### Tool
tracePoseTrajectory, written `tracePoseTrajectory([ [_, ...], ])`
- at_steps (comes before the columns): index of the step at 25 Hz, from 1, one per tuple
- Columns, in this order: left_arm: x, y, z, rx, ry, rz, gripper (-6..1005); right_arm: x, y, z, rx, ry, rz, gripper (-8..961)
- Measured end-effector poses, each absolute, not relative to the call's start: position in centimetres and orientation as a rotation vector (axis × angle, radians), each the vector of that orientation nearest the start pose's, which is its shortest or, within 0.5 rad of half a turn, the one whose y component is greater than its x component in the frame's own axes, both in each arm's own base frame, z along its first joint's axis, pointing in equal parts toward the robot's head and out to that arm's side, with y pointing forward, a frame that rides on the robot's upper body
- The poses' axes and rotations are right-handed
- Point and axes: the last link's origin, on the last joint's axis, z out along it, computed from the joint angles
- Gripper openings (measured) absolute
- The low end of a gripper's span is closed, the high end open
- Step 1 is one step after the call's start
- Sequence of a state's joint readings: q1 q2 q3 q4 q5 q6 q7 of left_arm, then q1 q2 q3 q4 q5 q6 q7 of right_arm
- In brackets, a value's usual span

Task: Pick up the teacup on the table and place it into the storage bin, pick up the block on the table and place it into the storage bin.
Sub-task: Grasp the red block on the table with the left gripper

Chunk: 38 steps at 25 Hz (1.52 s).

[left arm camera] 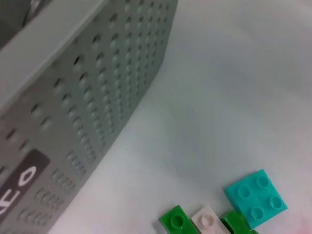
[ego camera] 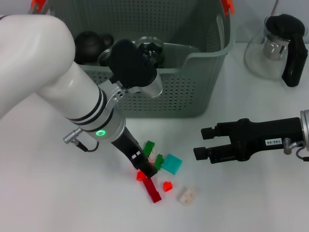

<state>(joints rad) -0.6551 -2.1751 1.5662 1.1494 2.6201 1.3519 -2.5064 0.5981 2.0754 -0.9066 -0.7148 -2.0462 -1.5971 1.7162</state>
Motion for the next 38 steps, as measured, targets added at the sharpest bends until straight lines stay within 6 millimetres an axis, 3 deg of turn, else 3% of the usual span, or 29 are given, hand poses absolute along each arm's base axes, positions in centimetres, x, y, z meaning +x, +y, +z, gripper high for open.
tracePoseTrajectory([
  [6,-17.0,34.3,-8.5,-2.734,-0.729,0.582,892,22.8,33.2,-2.2,-2.961,0.872,0.522,824],
  [20,-17.0,34.2,-9.0,-2.738,-0.712,0.589,598,22.7,33.2,-2.2,-2.961,0.87,0.526,824],
  [38,-17.1,34.0,-9.3,-2.747,-0.713,0.599,600,22.7,33.2,-2.1,-2.962,0.867,0.526,823],
])
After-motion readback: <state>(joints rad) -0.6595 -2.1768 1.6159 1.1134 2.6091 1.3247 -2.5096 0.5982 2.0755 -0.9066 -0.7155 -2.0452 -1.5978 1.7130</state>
